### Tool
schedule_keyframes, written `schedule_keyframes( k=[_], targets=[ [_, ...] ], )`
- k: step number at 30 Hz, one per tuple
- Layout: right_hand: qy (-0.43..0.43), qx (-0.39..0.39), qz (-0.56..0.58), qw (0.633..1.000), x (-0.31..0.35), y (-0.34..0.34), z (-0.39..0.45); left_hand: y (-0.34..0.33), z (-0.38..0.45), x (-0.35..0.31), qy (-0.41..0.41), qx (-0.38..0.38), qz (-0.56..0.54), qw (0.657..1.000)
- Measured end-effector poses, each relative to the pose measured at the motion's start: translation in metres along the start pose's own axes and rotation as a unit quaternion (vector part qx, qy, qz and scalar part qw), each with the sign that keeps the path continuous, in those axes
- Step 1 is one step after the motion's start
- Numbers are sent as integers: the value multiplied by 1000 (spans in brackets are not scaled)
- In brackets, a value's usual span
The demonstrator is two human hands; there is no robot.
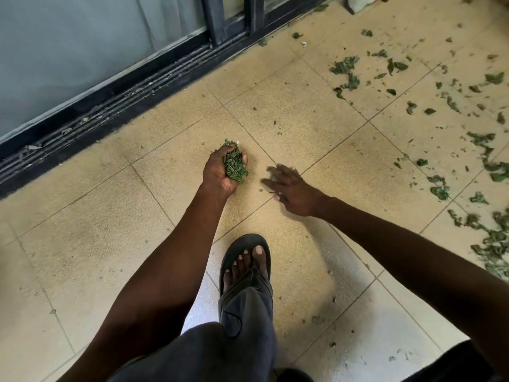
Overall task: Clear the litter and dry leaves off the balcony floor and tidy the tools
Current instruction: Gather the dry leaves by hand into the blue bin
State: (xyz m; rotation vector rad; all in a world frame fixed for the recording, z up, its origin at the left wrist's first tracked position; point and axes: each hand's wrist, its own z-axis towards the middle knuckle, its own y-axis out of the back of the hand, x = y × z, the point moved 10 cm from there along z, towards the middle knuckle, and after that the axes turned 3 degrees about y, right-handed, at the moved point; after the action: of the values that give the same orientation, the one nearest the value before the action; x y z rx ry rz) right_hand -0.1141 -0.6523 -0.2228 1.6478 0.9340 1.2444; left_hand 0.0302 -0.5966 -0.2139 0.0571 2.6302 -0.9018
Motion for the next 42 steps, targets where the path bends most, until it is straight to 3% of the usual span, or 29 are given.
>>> schedule_keyframes(
  k=[4,6,12,15,16,18,19,20,21,22,23,24,25,28,33,39,42],
  targets=[
    [14,4,-22,1000,17,1,-15,-2,0,11,7,-1,14,1000],
    [14,-31,-54,998,22,7,-23,-4,-1,15,12,1,18,1000],
    [-70,-70,-50,994,24,22,-25,-7,-6,21,14,11,23,1000],
    [-72,-80,-55,993,31,28,-24,-8,-8,23,13,12,16,1000],
    [-86,-74,-48,992,28,27,-23,-8,-8,23,14,11,16,1000],
    [-192,-141,43,970,5,43,-25,-13,-11,27,18,15,21,999],
    [-270,-210,119,932,-12,52,-31,-15,-13,28,21,16,18,999],
    [-354,-278,223,864,-30,56,-40,-17,-15,29,23,16,10,1000],
    [-423,-348,346,762,-45,54,-50,-19,-17,29,21,16,1,1000],
    [-465,-390,487,628,-49,43,-53,-20,-20,26,15,15,-7,1000],
    [-467,-389,616,501,-41,30,-42,-21,-23,21,7,12,-14,1000],
    [-451,-362,702,415,-28,24,-26,-21,-26,14,-1,8,-20,1000],
    [-435,-327,751,374,-10,26,-9,-21,-30,4,-14,6,-26,1000],
    [-382,-249,807,374,40,43,33,-17,-52,-32,-60,3,-41,997],
    [-307,-192,853,376,119,91,95,13,-115,-115,-156,-9,-61,986],
    [-212,-72,872,435,274,157,159,87,-259,-252,-298,-97,-31,949],
    [-155,-1,868,471,357,179,183,114,-320,-304,-357,-103,-93,924]
  ],
)
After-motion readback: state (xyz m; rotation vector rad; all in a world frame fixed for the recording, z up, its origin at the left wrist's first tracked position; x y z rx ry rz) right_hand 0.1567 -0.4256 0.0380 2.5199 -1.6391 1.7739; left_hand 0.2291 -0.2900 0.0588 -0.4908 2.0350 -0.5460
